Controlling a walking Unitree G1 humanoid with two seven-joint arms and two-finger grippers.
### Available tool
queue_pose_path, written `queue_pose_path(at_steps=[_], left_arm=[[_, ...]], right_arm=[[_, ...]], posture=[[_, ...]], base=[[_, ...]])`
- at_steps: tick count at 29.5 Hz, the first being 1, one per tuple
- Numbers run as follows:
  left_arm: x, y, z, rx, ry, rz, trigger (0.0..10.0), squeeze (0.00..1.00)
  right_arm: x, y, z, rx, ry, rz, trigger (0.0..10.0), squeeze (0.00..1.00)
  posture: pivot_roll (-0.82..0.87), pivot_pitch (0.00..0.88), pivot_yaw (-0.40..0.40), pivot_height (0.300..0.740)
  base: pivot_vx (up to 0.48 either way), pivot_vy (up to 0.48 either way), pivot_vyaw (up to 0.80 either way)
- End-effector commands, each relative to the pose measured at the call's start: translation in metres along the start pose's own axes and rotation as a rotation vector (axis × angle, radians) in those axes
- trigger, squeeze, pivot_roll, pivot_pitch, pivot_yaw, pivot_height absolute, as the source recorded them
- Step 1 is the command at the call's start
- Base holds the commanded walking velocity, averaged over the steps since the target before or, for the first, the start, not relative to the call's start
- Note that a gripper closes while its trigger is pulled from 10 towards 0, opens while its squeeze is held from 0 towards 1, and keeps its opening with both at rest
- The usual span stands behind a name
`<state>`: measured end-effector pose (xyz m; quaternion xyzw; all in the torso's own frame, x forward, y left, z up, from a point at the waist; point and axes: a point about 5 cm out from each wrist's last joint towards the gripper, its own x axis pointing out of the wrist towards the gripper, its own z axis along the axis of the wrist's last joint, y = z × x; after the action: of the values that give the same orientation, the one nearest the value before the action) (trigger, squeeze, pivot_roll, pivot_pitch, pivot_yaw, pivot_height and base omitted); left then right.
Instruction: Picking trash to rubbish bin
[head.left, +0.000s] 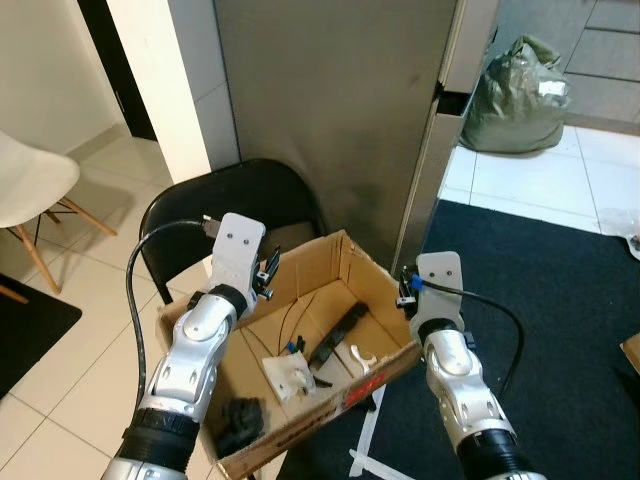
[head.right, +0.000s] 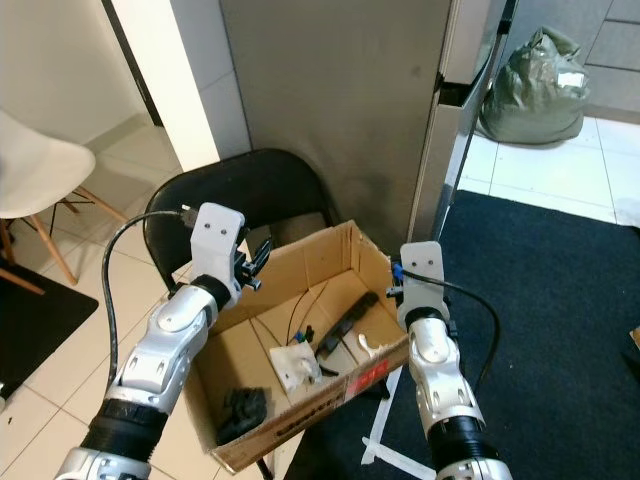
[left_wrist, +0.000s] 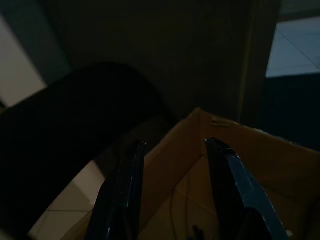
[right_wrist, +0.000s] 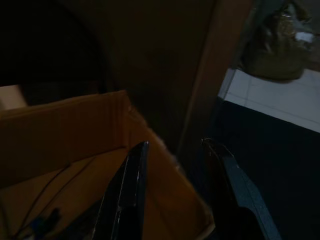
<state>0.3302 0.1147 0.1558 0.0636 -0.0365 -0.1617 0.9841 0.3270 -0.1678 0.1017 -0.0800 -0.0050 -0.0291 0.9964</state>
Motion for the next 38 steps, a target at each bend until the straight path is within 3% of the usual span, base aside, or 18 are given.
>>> queue_pose_path(at_steps=[1,18,38], left_arm=[[-0.001,0.001,-0.005,-0.015,0.013,0.006,10.0,0.00],[-0.002,-0.001,-0.008,-0.015,0.025,-0.002,10.0,0.00],[-0.006,-0.002,-0.013,0.005,0.035,-0.022,10.0,0.00]], right_arm=[[-0.001,0.003,-0.001,-0.002,0.011,0.009,10.0,0.00],[-0.004,0.004,-0.002,-0.002,0.021,0.018,10.0,0.00],[-0.014,-0.002,-0.013,0.008,0.066,-0.021,10.0,0.00]], posture=[[-0.02,0.082,0.057,0.740],[-0.02,0.092,0.053,0.740],[-0.02,0.076,0.060,0.740]], base=[[-0.244,0.000,0.00],[-0.014,0.000,0.00],[0.000,0.000,-0.80]])
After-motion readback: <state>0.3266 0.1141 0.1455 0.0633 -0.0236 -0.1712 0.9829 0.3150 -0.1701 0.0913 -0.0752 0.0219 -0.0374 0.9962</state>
